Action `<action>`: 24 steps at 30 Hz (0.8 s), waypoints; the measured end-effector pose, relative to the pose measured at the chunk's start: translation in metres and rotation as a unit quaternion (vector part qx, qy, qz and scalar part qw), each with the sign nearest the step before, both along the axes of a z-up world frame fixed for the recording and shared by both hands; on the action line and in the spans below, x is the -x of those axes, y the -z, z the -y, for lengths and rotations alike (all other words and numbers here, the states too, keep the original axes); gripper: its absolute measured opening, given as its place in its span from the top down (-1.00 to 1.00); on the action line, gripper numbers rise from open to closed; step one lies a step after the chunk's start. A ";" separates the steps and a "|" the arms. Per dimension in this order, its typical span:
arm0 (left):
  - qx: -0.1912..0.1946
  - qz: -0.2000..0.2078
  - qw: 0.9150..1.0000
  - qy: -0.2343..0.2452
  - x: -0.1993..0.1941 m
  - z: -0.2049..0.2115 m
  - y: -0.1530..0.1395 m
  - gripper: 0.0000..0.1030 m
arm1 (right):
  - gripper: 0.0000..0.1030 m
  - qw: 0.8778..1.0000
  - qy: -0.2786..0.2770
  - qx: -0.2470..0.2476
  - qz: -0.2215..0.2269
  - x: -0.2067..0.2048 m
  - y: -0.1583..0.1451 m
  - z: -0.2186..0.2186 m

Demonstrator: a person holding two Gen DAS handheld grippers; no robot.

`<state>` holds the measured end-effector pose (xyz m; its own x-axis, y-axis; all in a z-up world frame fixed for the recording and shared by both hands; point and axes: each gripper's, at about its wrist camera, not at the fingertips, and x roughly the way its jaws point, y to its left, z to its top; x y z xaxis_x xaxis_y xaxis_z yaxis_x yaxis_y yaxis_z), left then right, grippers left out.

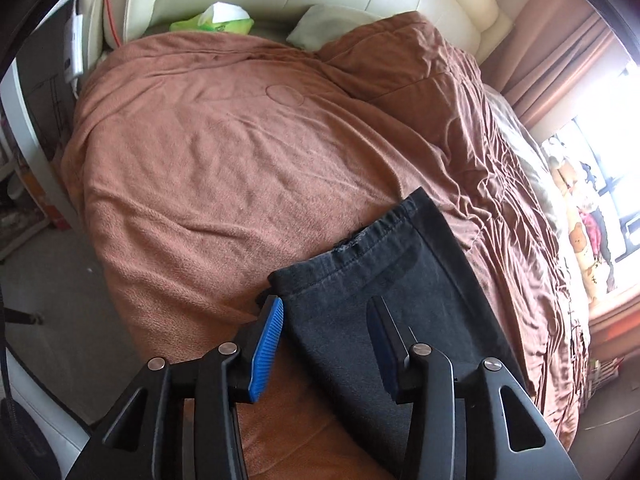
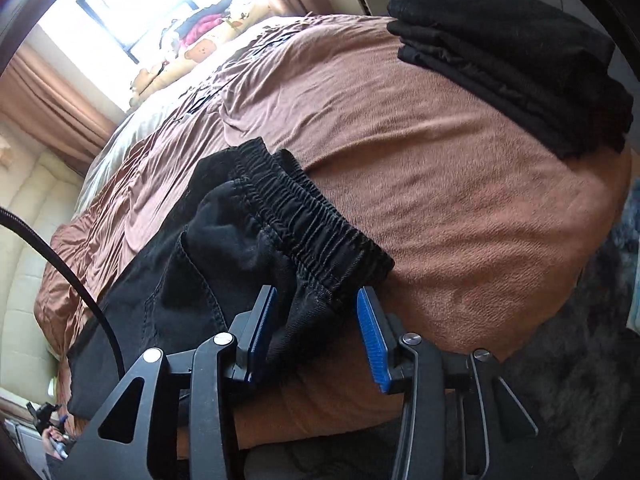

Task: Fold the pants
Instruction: 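Open both grippers to lay the folded pants down, then move both open grippers to the edge of the black pants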

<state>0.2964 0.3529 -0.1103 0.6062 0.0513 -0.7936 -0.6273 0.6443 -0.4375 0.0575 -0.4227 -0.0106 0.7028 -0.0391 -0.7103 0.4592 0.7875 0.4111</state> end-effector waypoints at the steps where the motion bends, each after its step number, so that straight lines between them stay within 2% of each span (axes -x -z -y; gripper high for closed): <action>1: 0.000 0.003 1.000 0.004 -0.003 0.003 -0.003 0.10 | 0.23 1.000 -0.004 0.011 -0.001 -0.001 -0.004 -0.002; 5: -0.005 0.008 1.000 0.027 -0.020 0.022 -0.015 0.10 | 0.22 0.998 -0.025 0.049 0.003 -0.001 -0.013 -0.016; 7: -0.005 0.009 0.999 0.039 -0.030 0.033 -0.020 0.10 | 0.06 0.997 -0.041 0.071 0.006 -0.011 -0.015 -0.027; 9: -0.006 0.011 0.999 0.052 -0.040 0.046 -0.025 0.10 | -0.23 0.994 -0.055 0.095 0.014 -0.022 -0.018 -0.037; 11: -0.006 0.013 0.998 0.065 -0.053 0.060 -0.029 0.10 | -0.32 0.990 -0.073 0.119 0.019 -0.031 -0.024 -0.049; 20: -0.010 0.010 0.991 0.130 -0.116 0.135 -0.041 0.10 | -0.54 0.974 -0.149 0.171 0.022 -0.086 -0.031 -0.085; 24: -0.011 0.002 0.987 0.162 -0.140 0.169 -0.038 0.10 | -0.54 0.967 -0.181 0.179 0.025 -0.114 -0.030 -0.092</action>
<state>0.4363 0.1839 -0.0723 0.5970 -0.1292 -0.7917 -0.3847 0.8200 -0.4239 0.1715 -0.3306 0.0194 0.7497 -0.0221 -0.6614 0.1140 0.9888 0.0962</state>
